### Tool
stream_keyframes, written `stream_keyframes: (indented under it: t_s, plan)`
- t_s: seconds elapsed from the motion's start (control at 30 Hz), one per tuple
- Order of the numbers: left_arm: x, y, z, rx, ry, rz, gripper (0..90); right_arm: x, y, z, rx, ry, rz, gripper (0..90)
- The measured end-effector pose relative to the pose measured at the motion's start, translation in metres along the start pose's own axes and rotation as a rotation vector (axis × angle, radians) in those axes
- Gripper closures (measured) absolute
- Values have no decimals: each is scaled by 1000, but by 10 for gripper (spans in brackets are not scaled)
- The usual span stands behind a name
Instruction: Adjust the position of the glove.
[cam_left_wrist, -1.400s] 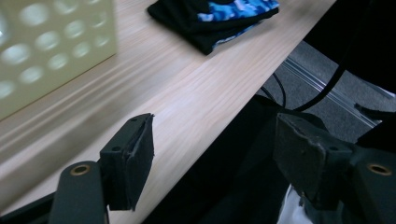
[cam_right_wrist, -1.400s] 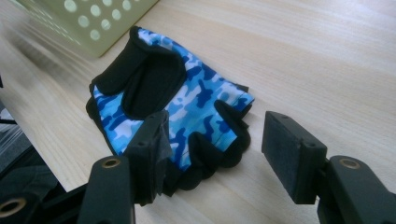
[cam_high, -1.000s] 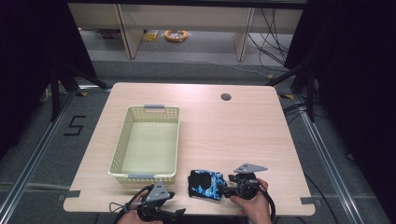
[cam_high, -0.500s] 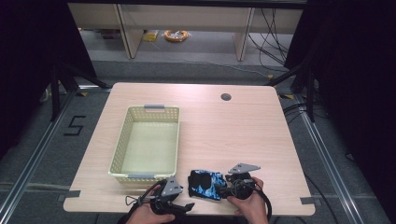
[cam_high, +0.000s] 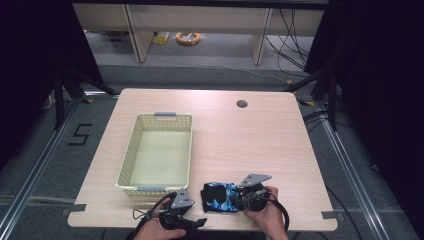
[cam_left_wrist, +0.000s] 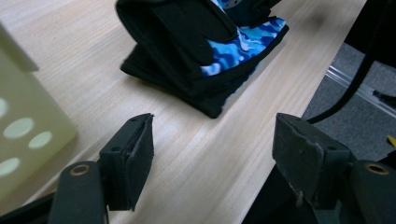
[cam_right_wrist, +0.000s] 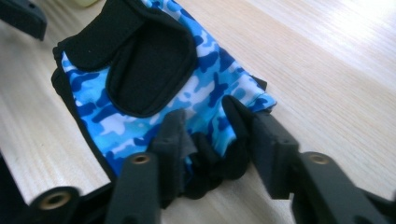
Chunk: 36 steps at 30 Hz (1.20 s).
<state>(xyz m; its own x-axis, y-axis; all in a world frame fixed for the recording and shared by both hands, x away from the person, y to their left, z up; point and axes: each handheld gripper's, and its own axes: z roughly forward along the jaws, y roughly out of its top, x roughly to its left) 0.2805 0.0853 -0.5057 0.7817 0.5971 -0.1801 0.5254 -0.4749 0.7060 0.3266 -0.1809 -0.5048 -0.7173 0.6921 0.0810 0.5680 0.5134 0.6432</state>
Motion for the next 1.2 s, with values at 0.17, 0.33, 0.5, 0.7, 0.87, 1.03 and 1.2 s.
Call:
stream_keyframes:
  t_s: [0.17, 0.33, 0.5, 0.7, 0.87, 1.03, 1.2]
  plan:
    - [4, -3, -4, -1, -18, -34, 302, -7, 0, 1, -12, 68, -9, 756]
    - [4, -3, 0, -8, -44, -78, 334, -7, -1, -1, -1, 88, 10, 775]
    - [8, -2, 4, -15, -50, -113, 371, -7, -1, -2, 1, 87, 12, 780]
    - [10, 3, 6, -23, -81, -166, 434, -6, -3, -1, -19, 90, 7, 780]
    - [12, 5, 12, -5, -96, -183, 493, -6, -6, -3, -20, 108, -2, 778]
    - [9, 9, 20, -5, -161, -236, 517, -6, -7, -3, -23, 106, 5, 776]
    - [9, 15, 27, -13, -167, -258, 554, -5, -8, -3, -31, 105, 9, 776]
